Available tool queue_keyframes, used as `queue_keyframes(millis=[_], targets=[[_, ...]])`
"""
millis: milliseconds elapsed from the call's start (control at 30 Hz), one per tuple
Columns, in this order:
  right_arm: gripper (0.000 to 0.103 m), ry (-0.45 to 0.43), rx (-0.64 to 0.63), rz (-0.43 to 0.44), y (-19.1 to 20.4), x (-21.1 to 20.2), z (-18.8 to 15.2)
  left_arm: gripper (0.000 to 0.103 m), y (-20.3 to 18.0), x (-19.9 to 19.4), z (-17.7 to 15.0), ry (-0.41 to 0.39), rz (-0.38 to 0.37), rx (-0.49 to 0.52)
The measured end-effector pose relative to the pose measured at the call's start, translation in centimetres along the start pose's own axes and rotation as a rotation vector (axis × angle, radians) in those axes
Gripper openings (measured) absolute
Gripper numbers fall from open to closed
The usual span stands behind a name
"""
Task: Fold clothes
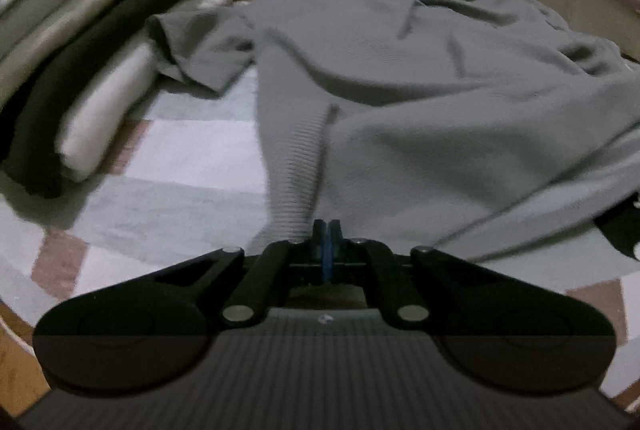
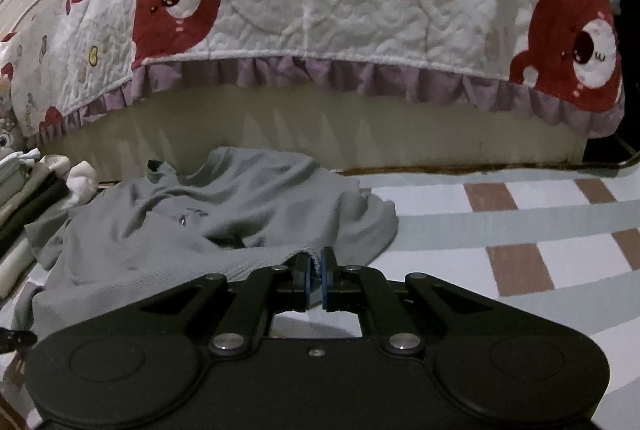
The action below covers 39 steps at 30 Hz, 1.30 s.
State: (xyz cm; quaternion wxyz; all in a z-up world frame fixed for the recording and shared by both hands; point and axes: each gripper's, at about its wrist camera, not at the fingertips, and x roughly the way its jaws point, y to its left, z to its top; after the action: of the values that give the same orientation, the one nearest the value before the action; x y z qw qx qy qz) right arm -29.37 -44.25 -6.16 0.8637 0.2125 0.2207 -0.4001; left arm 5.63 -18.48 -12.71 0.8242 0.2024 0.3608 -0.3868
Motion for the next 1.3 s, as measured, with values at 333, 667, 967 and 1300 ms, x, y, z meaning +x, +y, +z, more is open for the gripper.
queue_keyframes(millis=[333, 667, 967, 1300], targets=[[0.005, 0.064, 0.130, 0.172, -2.3, -1.8, 0.8, 0.000, 8.0, -6.5, 0.2, -0.095, -0.005, -0.313], [0.005, 0.079, -0.127, 0.107, 0.2, 1.7, 2.7, 0.044, 2.8, -1.3, -1.2, 0.144, -0.059, -0.068], [0.005, 0.106, -0.163, 0.184, 0.3, 3.8, 3.9, 0.053, 4.9, 0.9, -0.3, 0.066, -0.177, -0.265], [0.001, 0.178, 0.078, 0.596, -2.5, -3.9, 8.4, 0.006, 9.8, -10.2, 2.4, 0.006, -0.405, -0.400]])
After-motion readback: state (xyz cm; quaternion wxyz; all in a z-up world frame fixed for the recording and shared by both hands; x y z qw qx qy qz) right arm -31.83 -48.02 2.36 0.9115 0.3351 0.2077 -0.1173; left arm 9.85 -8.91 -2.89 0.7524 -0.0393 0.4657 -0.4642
